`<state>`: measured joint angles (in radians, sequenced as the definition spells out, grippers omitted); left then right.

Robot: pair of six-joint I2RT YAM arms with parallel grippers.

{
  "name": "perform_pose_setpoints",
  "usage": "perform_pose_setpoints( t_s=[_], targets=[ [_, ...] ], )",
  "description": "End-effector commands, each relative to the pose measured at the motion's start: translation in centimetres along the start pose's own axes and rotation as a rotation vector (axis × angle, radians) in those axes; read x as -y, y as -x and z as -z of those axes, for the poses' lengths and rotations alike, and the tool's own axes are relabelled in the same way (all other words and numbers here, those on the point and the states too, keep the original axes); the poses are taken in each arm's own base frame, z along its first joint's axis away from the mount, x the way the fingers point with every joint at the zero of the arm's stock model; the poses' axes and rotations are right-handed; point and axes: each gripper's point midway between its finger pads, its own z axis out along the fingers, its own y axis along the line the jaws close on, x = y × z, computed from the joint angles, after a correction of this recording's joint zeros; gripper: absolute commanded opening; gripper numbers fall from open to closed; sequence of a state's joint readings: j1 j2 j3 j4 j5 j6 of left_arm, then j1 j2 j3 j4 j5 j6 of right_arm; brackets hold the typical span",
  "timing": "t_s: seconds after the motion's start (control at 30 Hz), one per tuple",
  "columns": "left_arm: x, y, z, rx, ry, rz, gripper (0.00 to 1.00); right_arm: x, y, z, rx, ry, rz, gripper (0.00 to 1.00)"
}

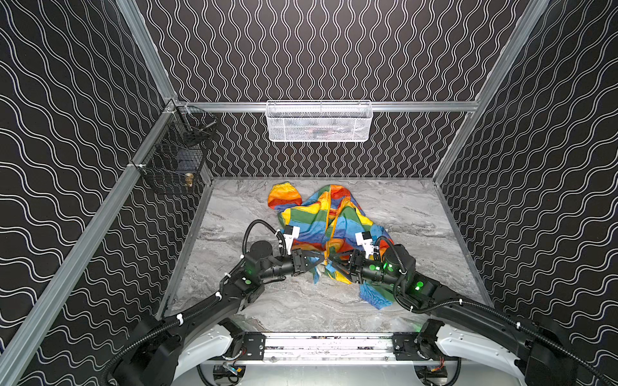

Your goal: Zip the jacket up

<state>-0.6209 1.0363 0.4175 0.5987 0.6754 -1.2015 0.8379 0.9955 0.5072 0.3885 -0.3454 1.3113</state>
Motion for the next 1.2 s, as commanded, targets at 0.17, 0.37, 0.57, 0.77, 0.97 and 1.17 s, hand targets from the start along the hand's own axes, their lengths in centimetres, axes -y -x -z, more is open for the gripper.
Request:
perform_pose_setpoints(
  t_s=[0.17, 0.37, 0.57, 0.77, 0.97, 1.17],
  targets=[
    [1.7, 0.6, 0.2, 0.028, -0.075, -0.032, 0.0, -1.3, 0.2, -0.3, 0.008, 0.077, -0.029, 0.54],
    [1.8, 0.7, 0.2, 0.037, -0.086, -0.035, 0.0, -0.9, 0.0, -0.5, -0.006, 0.086, -0.044, 0.55],
    [1.9, 0.7, 0.1, 0.033, -0.093, -0.033, 0.0, -0.9, -0.1, -0.9, -0.019, 0.111, -0.061, 0.57],
    [1.8, 0.6, 0.1, 0.03, -0.091, -0.029, 0.0, -1.3, -0.1, -1.3, -0.028, 0.15, -0.071, 0.55],
    [1.6, 0.4, 0.3, 0.032, -0.085, -0.026, 0.0, -1.8, 0.0, -1.1, -0.024, 0.172, -0.072, 0.5],
    [1.3, 0.4, 0.2, 0.03, -0.079, -0.022, 0.0, -1.6, -0.2, -0.8, -0.024, 0.154, -0.072, 0.45]
  ],
)
